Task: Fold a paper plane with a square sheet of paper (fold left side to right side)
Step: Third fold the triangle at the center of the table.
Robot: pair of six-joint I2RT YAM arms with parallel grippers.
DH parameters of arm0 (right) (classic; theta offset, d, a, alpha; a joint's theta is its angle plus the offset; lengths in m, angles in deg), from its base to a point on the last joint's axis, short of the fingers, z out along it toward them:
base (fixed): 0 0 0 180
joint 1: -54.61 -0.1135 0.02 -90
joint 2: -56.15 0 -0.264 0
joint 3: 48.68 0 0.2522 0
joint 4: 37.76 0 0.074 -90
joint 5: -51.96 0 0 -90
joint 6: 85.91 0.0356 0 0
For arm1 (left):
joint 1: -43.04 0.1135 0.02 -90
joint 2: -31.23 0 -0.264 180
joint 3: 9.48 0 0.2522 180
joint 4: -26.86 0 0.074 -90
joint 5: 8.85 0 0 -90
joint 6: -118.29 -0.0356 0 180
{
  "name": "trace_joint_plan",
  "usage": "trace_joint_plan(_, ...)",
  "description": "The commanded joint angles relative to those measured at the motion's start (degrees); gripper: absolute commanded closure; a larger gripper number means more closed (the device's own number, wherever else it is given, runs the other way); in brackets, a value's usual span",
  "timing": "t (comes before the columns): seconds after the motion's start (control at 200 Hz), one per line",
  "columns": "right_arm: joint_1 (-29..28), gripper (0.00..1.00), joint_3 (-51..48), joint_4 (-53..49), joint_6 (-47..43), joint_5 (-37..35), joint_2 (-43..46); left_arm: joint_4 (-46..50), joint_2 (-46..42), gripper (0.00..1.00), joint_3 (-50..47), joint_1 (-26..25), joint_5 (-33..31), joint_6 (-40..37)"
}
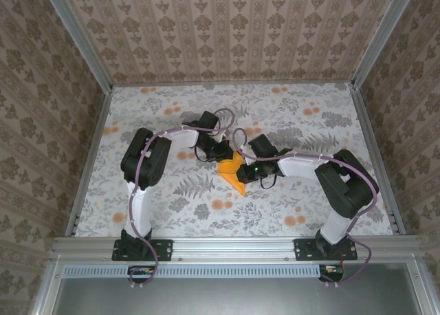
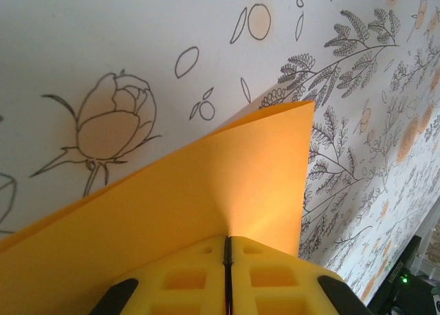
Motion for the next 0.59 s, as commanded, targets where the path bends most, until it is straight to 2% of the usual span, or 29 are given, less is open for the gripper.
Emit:
trace_joint_plan(0.0,0.6,1.00,2.1,-2.1,0.8,-1.8,-1.4,2.8,2.1,0.91,0.2,-0.6,-2.3,-1.4)
trace_joint_plan(0.59,1.3,1.00,1.8,-2.5,1.0,-3.3,-1.4,2.8,2.4,0.91,0.2,-0.7,-2.6,-1.1)
